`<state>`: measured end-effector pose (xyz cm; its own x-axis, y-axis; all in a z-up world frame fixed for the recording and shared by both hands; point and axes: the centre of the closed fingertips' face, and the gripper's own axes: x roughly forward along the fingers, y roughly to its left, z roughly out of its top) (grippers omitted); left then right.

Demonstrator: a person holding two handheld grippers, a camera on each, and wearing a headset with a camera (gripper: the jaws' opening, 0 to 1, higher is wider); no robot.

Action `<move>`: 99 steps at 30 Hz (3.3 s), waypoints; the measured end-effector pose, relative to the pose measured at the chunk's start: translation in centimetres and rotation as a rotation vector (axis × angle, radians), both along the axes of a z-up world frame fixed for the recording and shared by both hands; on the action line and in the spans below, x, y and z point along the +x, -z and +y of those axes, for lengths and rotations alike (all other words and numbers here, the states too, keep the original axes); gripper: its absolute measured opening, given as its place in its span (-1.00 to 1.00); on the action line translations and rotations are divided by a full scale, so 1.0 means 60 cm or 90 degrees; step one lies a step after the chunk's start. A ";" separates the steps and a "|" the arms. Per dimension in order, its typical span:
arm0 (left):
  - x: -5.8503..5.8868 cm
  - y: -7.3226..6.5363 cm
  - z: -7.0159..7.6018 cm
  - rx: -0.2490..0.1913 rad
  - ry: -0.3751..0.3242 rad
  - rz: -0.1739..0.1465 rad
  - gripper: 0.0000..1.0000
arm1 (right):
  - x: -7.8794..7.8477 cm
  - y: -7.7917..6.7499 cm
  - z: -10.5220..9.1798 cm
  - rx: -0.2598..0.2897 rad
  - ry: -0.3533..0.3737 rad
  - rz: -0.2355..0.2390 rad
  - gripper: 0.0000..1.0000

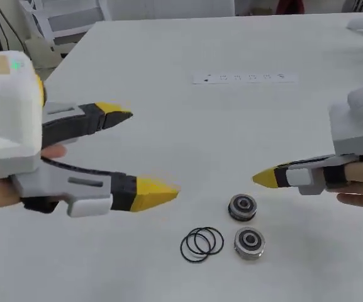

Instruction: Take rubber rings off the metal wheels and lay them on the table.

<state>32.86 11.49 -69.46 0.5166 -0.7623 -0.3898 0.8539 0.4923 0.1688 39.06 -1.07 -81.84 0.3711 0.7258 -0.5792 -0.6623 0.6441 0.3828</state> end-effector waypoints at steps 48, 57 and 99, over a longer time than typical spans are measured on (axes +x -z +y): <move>0.062 0.222 -0.199 0.049 0.125 0.078 -0.33 | -0.063 0.069 0.014 -0.091 -0.173 0.008 -0.68; 0.063 0.245 -0.189 0.074 0.106 0.090 -0.57 | -0.072 0.073 0.023 -0.094 -0.198 -0.004 -0.60; 0.056 0.252 -0.184 0.011 0.072 0.135 -0.73 | -0.061 0.082 0.034 -0.142 -0.258 -0.116 -0.66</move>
